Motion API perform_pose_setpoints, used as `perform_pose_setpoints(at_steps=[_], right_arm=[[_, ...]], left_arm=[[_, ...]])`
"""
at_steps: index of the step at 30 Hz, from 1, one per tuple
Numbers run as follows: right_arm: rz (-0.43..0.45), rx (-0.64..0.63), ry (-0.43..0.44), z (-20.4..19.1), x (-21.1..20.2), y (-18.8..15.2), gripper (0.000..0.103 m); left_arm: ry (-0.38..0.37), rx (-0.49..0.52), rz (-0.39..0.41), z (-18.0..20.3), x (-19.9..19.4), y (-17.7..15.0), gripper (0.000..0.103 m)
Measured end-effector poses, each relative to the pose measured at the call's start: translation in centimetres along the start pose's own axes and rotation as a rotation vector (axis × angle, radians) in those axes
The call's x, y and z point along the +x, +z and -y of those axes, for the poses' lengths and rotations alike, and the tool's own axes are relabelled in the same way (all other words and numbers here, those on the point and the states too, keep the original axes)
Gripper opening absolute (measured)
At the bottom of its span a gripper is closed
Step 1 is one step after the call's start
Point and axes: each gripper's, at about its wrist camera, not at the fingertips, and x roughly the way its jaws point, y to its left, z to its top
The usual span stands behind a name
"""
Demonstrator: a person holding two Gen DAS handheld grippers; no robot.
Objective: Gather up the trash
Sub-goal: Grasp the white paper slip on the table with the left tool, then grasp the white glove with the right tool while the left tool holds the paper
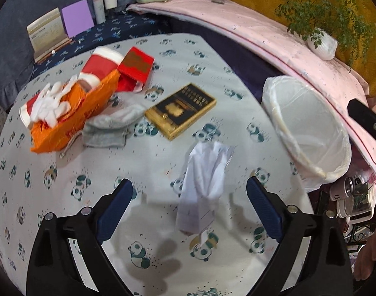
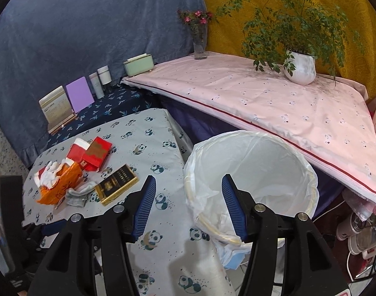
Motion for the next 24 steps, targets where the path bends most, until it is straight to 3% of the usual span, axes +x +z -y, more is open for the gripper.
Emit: perform_pose_setpoints(at_steps=[5, 10, 12, 15, 24], right_arm=[[-0.024, -0.011, 0.013, -0.7, 0.3, -0.8, 0.054], [-0.047, -0.027, 0.024, -1.7, 0.8, -1.5, 0.054], [-0.054, -0.033, 0.029, -2.0, 1.0, -1.7, 0.054], [-0.064, -0.044, 0.034, -2.6, 1.2, -2.0, 0.054], [-0.082, -0.08, 0.069, -5.3, 1.8, -2.2, 0.054]], left_arm=[[0.008, 0.006, -0.028, -0.4, 1.3, -1.0, 0.084], [-0.015, 0.007, -0.061, -0.5, 2.4, -1.2, 0.058], [-0.024, 0.008, -0.072, -0.6, 2.6, -1.3, 0.039], [-0.037, 0.003, -0.075, -0.8, 2.5, -1.3, 0.023], [-0.019, -0.046, -0.019, -3.2, -0.3, -1.3, 0.018]])
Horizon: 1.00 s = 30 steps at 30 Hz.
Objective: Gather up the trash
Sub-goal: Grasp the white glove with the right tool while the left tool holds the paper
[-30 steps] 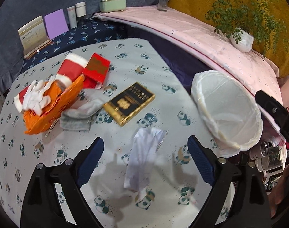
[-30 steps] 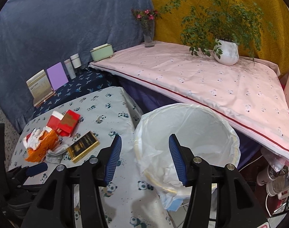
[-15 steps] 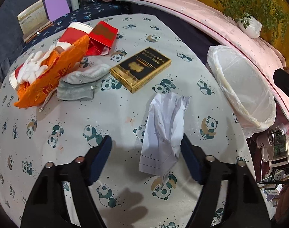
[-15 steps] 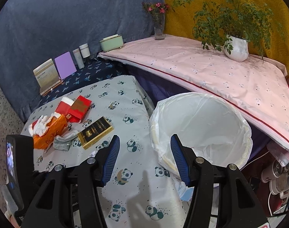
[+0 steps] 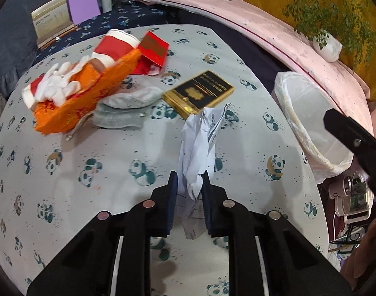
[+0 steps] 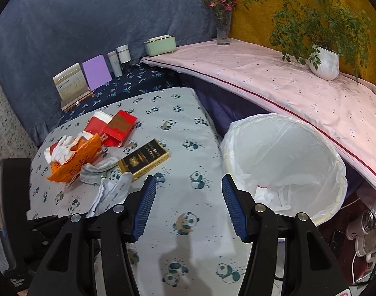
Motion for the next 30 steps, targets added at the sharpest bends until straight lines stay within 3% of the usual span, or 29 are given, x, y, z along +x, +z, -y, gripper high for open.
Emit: perform_pose_setpoints(at_steps=[9, 16, 30], right_arm=[[-0.005, -0.089, 0.083, -5.9, 0.7, 0.7, 0.054], [-0.009, -0.171, 0.166, -12.2, 1.7, 1.7, 0.054], [-0.088, -0.277, 0.278, -22.9, 7.5, 3.0, 0.052]], left_arm=[[0.04, -0.13, 0.062, -6.0, -4.1, -0.6, 0.018], [0.117, -0.238, 0.11, -12.3, -6.9, -1.4, 0.018], [0.182, -0.412, 0.146, -22.1, -8.1, -1.6, 0.018]])
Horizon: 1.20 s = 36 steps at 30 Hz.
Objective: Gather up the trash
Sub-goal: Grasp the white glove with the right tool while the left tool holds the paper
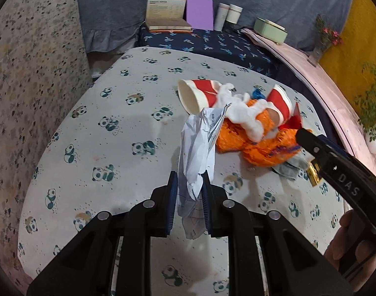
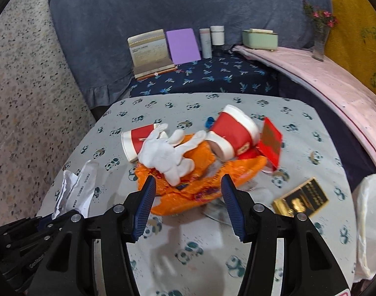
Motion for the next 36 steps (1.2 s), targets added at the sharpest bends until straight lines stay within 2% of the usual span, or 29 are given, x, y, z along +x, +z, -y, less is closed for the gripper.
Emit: perform_pose_setpoints(at_steps=[12, 18, 25, 36], right_arm=[[-0.111, -0.025, 0.013, -2.1, 7.4, 0.3, 0.038], [-0.13, -0.02, 0.022, -1.9, 8.6, 0.2, 0.005], [-0.057, -0.002, 0.04, -1.1, 5.3, 1.1, 0.002], [0.123, 0.069, 0.024, 3.1, -4.1, 2.3, 0.002]], left_arm=[[-0.017, -0.023, -0.007, -1.3, 2.4, 2.2, 0.018], [-0.023, -0.018, -0.011, -1.0, 2.9, 2.4, 0.018], [-0.031, 0.002, 0.005, 0.3, 1.9, 2.3, 0.018], [-0.073, 0.095, 0.059, 5.7, -2.1, 1.2, 0.018]])
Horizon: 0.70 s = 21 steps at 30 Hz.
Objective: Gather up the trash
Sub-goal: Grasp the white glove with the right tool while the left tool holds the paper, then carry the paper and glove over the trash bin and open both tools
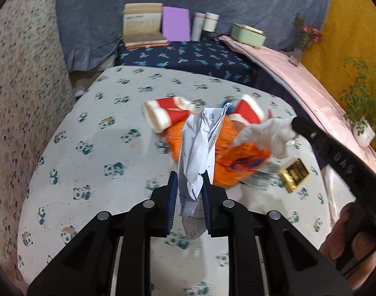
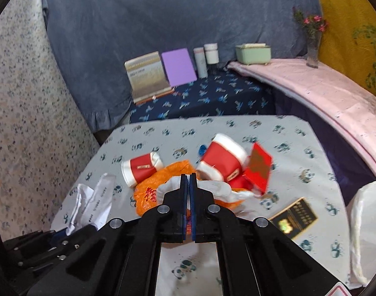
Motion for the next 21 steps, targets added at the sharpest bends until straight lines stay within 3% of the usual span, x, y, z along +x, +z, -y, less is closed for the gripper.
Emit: perform_pose_setpoints(at_steps=[8, 21], right_arm=[[0.109, 0.073, -0.083, 6.0, -7.0, 0.3, 0.002], [0.173, 0.22, -0.261, 17.3, -14.5, -2.7, 0.002]], left_arm=[[-0.069, 0.118, 0.021, 6.9, -1.9, -1.0, 0.018], [-0.176, 0.322, -0.003, 18.7, -2.0, -3.7, 0.018]])
